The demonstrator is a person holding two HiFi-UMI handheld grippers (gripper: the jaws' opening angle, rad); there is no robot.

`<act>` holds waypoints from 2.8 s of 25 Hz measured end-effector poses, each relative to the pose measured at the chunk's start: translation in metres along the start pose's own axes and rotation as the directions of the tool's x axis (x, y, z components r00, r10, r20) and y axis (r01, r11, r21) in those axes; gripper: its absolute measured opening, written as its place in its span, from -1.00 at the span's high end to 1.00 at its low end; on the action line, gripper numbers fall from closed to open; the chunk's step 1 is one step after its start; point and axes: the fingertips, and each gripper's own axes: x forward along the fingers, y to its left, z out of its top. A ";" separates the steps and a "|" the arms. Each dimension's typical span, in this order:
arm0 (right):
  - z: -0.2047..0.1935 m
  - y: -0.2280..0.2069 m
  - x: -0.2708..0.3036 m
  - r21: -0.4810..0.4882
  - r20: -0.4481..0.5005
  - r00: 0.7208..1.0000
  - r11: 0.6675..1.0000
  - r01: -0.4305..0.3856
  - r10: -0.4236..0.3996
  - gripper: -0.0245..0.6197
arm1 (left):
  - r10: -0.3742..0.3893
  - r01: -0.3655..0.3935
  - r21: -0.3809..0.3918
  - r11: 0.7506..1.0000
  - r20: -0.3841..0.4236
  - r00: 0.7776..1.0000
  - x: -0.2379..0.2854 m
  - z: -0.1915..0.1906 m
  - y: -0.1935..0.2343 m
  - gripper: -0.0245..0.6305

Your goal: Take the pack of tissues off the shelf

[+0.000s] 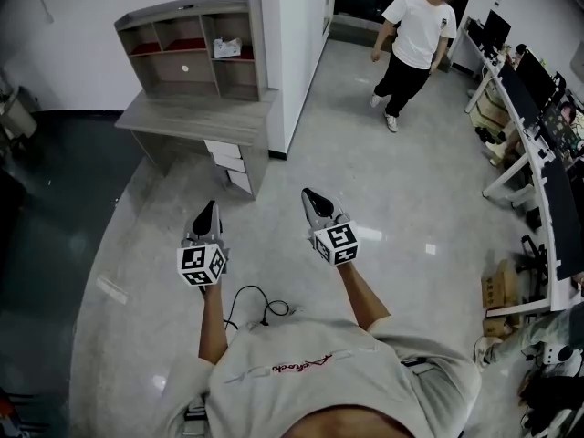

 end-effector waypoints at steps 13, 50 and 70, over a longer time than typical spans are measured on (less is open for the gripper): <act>-0.008 -0.016 0.017 0.004 -0.004 1.000 1.000 -0.017 0.017 0.90 | -0.004 0.004 -0.006 1.000 -0.013 1.000 0.026 -0.011 -0.004 0.92; -0.001 0.006 0.343 -0.007 -0.017 0.987 0.987 0.162 -0.162 0.90 | -0.229 0.229 -0.044 0.972 -0.001 0.973 0.246 -0.001 0.259 0.92; -0.023 -0.084 0.520 0.026 -0.020 0.997 0.997 0.077 -0.077 0.90 | -0.193 0.192 -0.034 0.981 -0.041 0.980 0.410 -0.019 0.320 0.92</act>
